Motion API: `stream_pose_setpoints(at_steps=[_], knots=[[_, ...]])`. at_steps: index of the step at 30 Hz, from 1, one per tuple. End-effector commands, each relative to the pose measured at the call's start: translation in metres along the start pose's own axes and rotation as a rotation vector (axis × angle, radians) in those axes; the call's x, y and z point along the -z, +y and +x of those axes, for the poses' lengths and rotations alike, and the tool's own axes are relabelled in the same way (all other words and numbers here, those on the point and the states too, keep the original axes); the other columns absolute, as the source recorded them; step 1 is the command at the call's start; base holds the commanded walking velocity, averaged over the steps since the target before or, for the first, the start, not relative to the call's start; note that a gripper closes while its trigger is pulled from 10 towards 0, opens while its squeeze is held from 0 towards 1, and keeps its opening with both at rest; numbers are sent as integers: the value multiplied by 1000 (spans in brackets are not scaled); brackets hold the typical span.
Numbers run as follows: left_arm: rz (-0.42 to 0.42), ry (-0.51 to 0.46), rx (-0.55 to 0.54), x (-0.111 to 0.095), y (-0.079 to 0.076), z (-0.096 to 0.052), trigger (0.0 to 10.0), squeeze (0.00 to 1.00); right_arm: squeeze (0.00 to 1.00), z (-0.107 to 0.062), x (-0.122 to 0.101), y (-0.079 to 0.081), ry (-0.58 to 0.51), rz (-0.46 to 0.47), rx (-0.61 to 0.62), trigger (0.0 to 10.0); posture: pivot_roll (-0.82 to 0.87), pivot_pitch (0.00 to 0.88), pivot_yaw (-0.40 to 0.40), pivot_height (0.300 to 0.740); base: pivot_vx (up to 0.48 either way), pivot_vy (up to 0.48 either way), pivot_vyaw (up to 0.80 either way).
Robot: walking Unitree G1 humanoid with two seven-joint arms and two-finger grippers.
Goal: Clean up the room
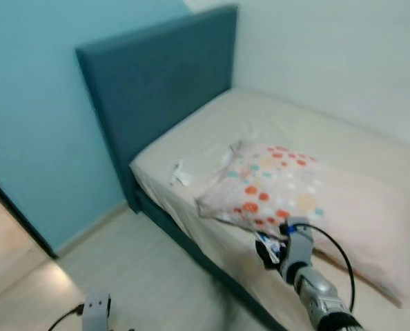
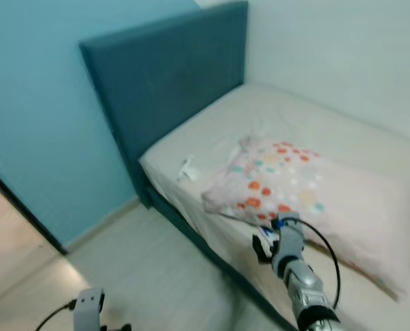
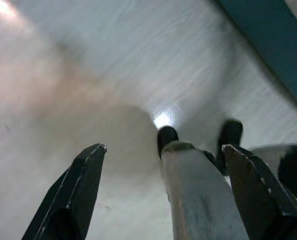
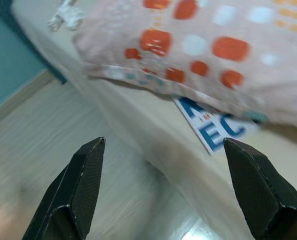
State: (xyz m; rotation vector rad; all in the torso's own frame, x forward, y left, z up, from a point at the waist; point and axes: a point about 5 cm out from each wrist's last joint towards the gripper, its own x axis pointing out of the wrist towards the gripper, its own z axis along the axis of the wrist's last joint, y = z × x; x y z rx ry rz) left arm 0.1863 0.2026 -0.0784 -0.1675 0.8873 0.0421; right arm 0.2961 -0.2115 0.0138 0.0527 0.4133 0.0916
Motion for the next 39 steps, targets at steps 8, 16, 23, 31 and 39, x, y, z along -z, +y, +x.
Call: stream_pose_setpoints(at_steps=[8,16,23,31,39], knots=[[-17,4,-15,3,1,-1,10000,0,0,-2,1,-3,-17,25,26,10000,-80,80,35,740,0,-360,-739],[-4,-1,-26,2,1,0,10000,0,0,-1,-1,-3,-37,34,50,10000,-79,86,33,740,0,0,-92],[0,12,-26,7,1,-1,10000,0,0,-7,33,9,129,-50,18,10000,-77,86,28,740,0,0,0],[108,67,-1,20,-4,-3,10000,0,0,-57,120,1,491,15,150,10000,-68,84,22,740,0,0,0],[124,87,-21,25,1,-6,10000,0,0,-111,176,-1,724,50,230,10000,-51,85,19,740,0,0,0]])
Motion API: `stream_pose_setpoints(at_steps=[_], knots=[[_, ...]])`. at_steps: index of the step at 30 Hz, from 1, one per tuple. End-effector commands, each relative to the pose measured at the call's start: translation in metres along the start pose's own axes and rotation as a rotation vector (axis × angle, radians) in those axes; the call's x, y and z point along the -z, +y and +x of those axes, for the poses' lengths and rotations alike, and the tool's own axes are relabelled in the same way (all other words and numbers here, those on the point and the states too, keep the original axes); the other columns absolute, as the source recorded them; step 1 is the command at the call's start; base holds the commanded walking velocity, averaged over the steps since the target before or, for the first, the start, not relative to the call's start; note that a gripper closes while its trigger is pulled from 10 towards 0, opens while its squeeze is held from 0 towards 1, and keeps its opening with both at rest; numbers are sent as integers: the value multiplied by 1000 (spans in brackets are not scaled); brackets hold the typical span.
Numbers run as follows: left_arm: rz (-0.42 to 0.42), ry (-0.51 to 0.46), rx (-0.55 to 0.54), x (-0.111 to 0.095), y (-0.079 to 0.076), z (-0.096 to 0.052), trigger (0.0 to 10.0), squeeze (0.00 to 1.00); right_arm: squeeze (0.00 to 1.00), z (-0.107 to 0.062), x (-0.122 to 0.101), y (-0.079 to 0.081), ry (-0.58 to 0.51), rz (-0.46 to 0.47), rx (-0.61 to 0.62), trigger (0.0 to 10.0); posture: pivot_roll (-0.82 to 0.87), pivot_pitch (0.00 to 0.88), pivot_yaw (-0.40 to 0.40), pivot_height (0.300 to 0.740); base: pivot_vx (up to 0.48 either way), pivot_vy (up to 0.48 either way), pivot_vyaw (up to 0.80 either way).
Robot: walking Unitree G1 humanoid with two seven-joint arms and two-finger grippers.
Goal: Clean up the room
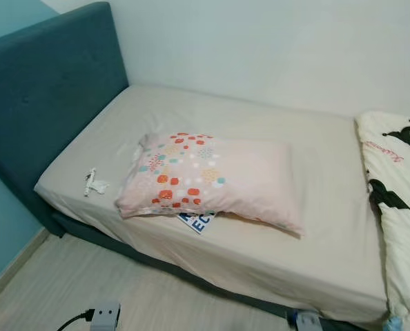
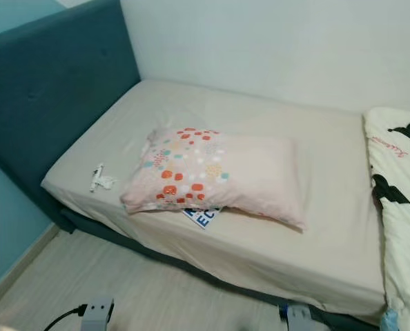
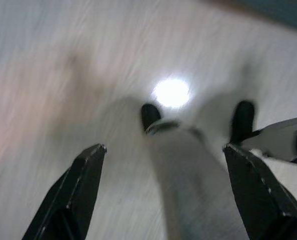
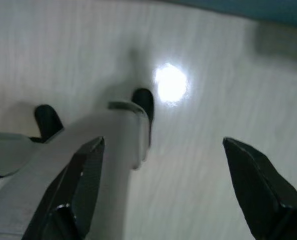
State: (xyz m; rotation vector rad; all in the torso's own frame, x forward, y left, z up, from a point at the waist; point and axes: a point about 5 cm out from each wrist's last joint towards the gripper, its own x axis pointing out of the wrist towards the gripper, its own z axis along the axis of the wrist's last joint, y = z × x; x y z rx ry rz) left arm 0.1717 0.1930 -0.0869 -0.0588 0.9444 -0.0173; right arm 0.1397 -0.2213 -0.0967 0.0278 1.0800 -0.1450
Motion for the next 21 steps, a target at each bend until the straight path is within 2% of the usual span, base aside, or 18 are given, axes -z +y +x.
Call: stream_pose_setpoints(at_steps=[1,5,11,15,21], knots=[[4,31,-23,9,8,-3,10000,0,0,-3,24,1,77,-32,-5,10000,-52,85,20,740,0,0,0],[9,36,-27,10,10,-4,10000,0,0,-6,37,-2,109,-49,0,10000,-58,89,29,740,0,0,0],[14,34,-23,8,9,-3,10000,0,0,-8,38,-8,112,-50,10,10000,-60,90,33,740,0,0,0],[17,23,-12,3,1,0,10000,0,0,-5,22,-11,69,-67,17,10000,-56,68,21,740,0,0,0],[-15,-25,-6,-11,-1,3,10000,0,0,0,-12,-11,-24,-135,114,10000,-71,83,40,740,0,0,0]])
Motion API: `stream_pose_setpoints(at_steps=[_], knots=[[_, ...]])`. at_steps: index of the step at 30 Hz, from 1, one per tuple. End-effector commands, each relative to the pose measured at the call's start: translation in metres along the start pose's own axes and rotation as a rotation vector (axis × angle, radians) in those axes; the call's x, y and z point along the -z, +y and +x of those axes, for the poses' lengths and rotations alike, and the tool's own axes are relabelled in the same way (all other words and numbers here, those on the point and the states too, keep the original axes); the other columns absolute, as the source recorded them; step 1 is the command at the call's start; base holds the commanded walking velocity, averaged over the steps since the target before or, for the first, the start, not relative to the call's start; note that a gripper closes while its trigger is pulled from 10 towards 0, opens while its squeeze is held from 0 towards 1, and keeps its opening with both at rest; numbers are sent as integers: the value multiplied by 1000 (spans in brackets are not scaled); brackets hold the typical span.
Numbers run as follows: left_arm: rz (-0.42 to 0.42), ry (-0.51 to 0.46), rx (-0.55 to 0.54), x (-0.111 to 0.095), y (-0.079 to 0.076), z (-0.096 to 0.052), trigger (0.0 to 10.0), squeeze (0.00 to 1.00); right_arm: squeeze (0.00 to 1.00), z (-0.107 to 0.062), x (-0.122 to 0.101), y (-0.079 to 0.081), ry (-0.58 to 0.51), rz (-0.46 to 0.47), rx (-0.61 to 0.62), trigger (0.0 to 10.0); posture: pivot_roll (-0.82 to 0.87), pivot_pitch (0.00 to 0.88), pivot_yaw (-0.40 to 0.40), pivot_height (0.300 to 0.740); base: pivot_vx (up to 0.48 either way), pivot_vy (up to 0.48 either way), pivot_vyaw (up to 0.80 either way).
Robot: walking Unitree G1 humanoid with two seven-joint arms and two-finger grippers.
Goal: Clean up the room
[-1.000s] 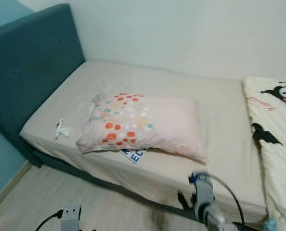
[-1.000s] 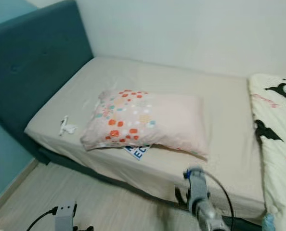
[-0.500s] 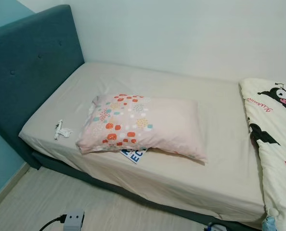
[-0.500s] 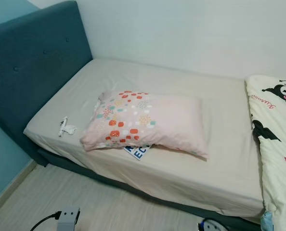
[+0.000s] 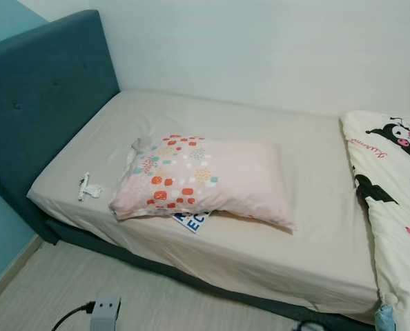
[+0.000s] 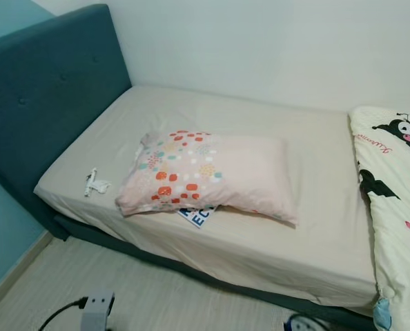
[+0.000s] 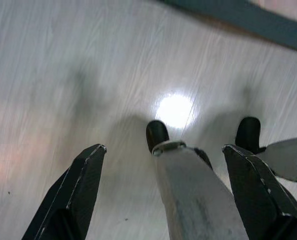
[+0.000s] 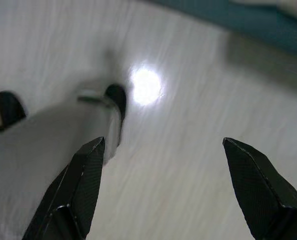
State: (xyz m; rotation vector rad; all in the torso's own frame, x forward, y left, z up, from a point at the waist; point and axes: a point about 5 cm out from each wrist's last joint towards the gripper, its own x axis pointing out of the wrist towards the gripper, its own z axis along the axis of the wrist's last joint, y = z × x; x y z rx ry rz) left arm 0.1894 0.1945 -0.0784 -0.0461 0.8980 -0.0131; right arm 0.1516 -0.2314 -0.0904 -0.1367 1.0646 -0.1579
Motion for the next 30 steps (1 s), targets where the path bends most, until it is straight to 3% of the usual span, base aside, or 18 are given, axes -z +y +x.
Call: stream_pose_setpoints(at_steps=[1,4,6,9,11,12,13,14,19,22,24,30], knots=[[-29,28,-1,10,1,-2,10000,0,0,0,-8,-7,-44,-21,56,10000,-74,79,43,740,0,0,0],[-29,48,-11,17,6,-5,10000,0,0,1,-28,-15,-136,6,105,10000,-76,78,43,740,0,0,0],[-32,60,-17,22,10,-7,10000,0,0,1,-44,-16,-210,123,67,10000,-80,81,43,740,0,0,0],[-40,59,-19,23,11,-7,10000,0,0,1,-57,-10,-258,176,-11,10000,-79,76,38,740,0,0,0],[-68,39,-9,18,10,-6,10000,0,0,0,-75,6,-311,196,-128,10000,-69,68,29,740,0,0,0],[-68,39,-9,18,10,-6,10000,0,0,0,-75,6,-311,196,-128,10000,-69,68,29,740,0,0,0],[-88,17,-2,11,9,-4,10000,0,0,-2,-90,19,-356,189,-216,10000,-67,64,29,740,244,0,0],[-88,17,-2,11,9,-4,10000,0,0,-2,-90,19,-356,189,-216,10000,-67,64,29,740,244,0,0],[-85,-3,9,2,4,-1,10000,0,0,-5,-106,39,-396,78,-300,10000,-70,62,32,740,262,0,0],[-81,-9,16,-1,2,0,10000,0,0,-7,-111,50,-406,-145,-299,10000,-68,65,34,740,296,0,458],[-81,-8,17,0,2,0,10000,0,0,-7,-111,50,-408,-177,-292,10000,-66,68,33,740,300,0,769],[-88,11,12,10,5,-3,10000,0,0,-7,-108,48,-405,-144,-320,10000,-68,80,33,740,301,0,635]])
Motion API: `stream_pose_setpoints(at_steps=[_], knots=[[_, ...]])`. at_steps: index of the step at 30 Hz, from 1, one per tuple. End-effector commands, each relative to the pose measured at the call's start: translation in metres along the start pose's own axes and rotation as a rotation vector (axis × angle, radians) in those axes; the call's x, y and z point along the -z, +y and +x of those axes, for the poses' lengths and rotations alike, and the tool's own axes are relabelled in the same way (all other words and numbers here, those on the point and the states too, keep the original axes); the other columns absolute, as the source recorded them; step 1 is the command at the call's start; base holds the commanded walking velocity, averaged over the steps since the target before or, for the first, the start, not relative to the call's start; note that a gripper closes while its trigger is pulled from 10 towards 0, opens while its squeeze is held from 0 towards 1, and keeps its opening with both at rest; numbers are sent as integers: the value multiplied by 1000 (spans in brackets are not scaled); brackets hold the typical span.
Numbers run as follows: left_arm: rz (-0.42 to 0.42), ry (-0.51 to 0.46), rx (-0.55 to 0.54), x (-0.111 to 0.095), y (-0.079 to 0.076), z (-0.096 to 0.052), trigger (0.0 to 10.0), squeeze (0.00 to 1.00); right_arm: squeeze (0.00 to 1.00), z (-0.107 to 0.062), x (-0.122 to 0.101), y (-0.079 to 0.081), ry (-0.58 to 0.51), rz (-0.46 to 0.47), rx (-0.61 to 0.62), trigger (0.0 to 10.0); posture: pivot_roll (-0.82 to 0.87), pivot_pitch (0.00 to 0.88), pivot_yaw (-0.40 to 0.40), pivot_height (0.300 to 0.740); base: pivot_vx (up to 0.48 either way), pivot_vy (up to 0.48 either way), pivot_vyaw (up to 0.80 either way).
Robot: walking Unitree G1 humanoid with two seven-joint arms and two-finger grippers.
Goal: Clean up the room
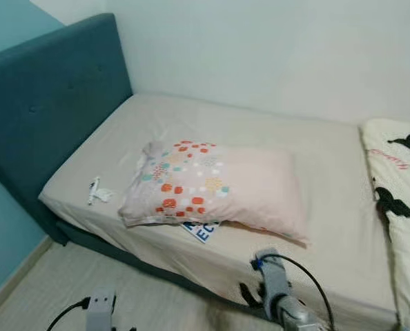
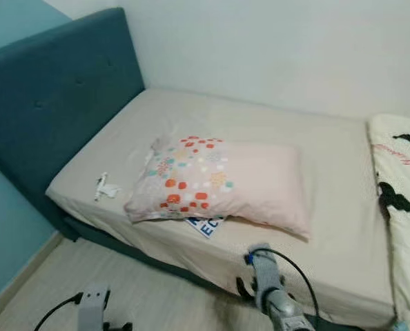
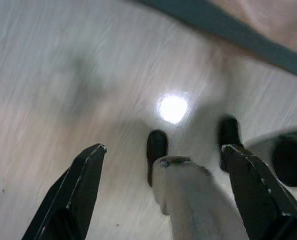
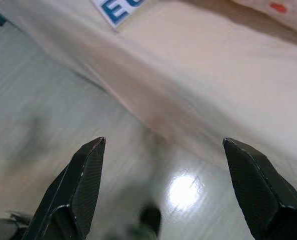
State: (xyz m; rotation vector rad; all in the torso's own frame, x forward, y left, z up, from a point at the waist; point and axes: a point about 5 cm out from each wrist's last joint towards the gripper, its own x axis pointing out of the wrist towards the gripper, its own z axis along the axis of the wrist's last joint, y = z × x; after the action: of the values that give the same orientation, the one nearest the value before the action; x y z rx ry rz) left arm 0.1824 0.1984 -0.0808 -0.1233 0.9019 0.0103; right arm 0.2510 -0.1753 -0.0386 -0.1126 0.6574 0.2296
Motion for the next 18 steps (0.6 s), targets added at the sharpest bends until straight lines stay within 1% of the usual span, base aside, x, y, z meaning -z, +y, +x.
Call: stream_pose_setpoints(at_steps=[1,3,7,8,11,13,16,17,18], knots=[[-12,11,-1,4,1,-1,10000,0,0,-3,7,-3,30,-3,7,10000,-68,81,33,740,304,0,0],[-13,15,-2,6,1,-2,10000,0,0,-3,10,-4,50,-14,16,10000,-67,83,33,740,302,0,0],[-14,18,0,7,1,-2,10000,0,0,-3,10,-6,59,4,36,10000,-69,87,35,740,302,0,0],[-16,15,3,7,1,-2,10000,0,0,-3,10,-7,55,35,38,10000,-68,88,35,740,292,0,-781],[-21,15,-9,5,1,-1,10000,0,0,-3,8,-12,49,104,66,10000,-68,88,38,740,0,0,-783],[-13,12,-10,4,1,-1,10000,0,0,-4,7,-15,35,137,77,10000,-70,89,41,740,0,0,-772],[-10,10,-9,3,1,-1,10000,0,0,-4,4,-18,12,163,83,10000,-71,89,44,740,0,0,-771],[-5,9,-10,3,2,-1,10000,0,0,-4,0,-21,-25,217,89,10000,-72,89,46,740,0,0,0],[-4,8,-10,2,2,-1,10000,0,0,-4,-1,-22,-35,231,90,10000,-72,89,46,740,0,0,0]])
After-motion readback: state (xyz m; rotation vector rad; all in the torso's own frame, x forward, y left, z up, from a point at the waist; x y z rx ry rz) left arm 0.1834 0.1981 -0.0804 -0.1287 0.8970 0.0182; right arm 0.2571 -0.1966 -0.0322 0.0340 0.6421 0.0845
